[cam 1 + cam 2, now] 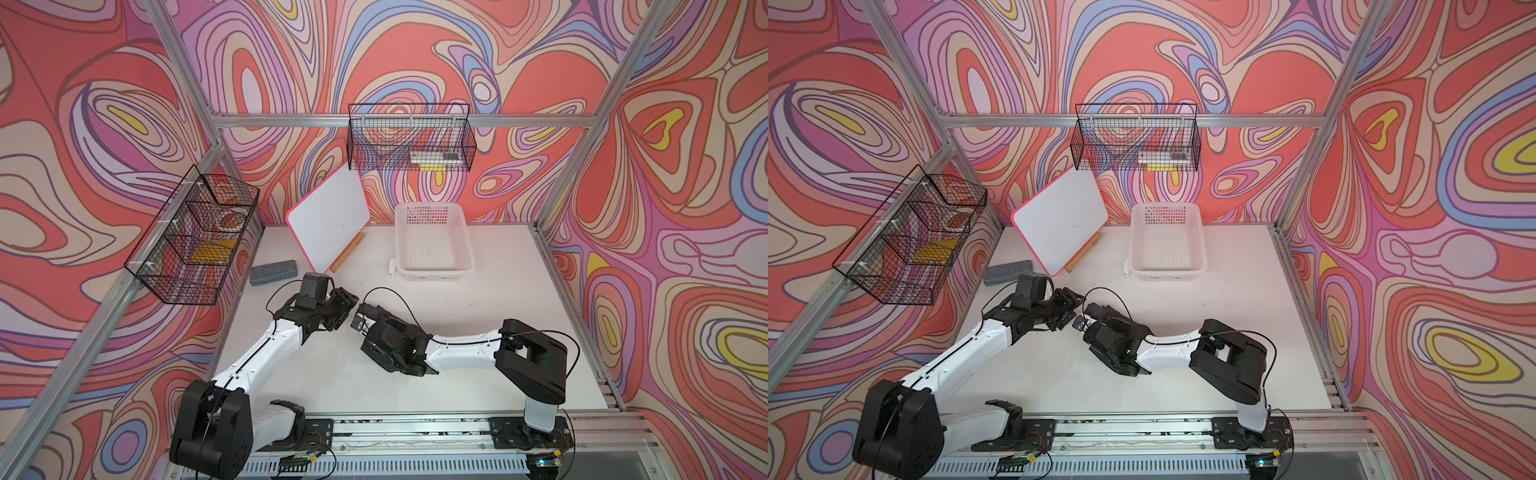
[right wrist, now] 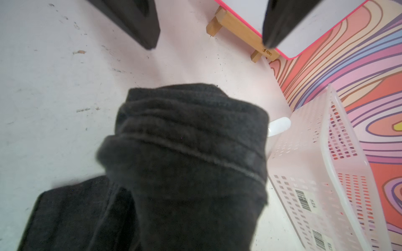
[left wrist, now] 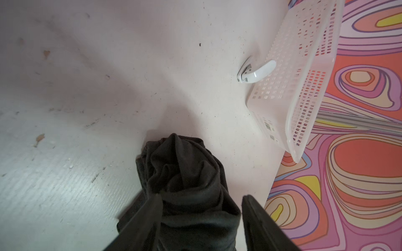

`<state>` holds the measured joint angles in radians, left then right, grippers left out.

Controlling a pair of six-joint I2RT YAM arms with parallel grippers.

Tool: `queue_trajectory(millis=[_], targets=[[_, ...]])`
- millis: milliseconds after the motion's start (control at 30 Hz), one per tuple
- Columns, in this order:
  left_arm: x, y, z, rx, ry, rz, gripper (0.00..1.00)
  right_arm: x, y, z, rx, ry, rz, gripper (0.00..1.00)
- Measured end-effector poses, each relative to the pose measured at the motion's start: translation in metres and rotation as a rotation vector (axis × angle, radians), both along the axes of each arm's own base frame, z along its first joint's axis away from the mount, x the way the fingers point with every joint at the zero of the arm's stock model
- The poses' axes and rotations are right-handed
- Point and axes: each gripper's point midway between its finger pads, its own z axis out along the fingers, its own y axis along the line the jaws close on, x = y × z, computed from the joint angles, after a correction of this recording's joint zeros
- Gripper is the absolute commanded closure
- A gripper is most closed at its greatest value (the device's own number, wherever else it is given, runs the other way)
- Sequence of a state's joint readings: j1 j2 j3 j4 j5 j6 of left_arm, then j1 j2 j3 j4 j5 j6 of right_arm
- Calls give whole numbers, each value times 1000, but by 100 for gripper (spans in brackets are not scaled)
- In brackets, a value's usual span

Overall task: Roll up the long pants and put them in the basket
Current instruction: Roll the long pant at the center of the board.

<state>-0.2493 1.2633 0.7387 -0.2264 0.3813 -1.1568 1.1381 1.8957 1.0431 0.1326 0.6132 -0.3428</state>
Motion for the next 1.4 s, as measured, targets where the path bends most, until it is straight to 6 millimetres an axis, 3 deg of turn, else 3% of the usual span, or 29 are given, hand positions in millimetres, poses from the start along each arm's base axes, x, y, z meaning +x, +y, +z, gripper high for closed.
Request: queue_trajectory(millis=[133,333,367,500,567,600,700,833,1133,1300,1400], targets=[[2,-12,-19,-8,41,-45,36,1,2,0,-6,-38,4,74],[12,-21,-30,-4,48,-83,38,-1,4,-1,-7,-56,3,68],[12,-23,-33,-2,50,-92,44,-2,5,-1,-8,-60,3,67],[17,-31,-48,10,60,-120,83,-1,7,-2,-10,-62,-7,64],[20,-35,-53,4,57,-133,97,0,7,-3,-7,-59,-17,60],[23,-38,-54,-7,48,-140,100,1,6,-3,-5,-59,-25,55],[29,-46,-54,-39,11,-164,100,1,5,-7,8,-32,-40,33],[30,-50,-53,-17,-44,-229,100,-8,9,-9,54,71,-18,20],[20,-67,-47,33,-208,-457,100,-45,2,22,222,516,116,15],[21,-76,-41,57,-302,-527,100,-66,-4,70,399,742,207,14],[21,-81,-39,72,-339,-555,100,-59,-18,91,536,823,190,10]])
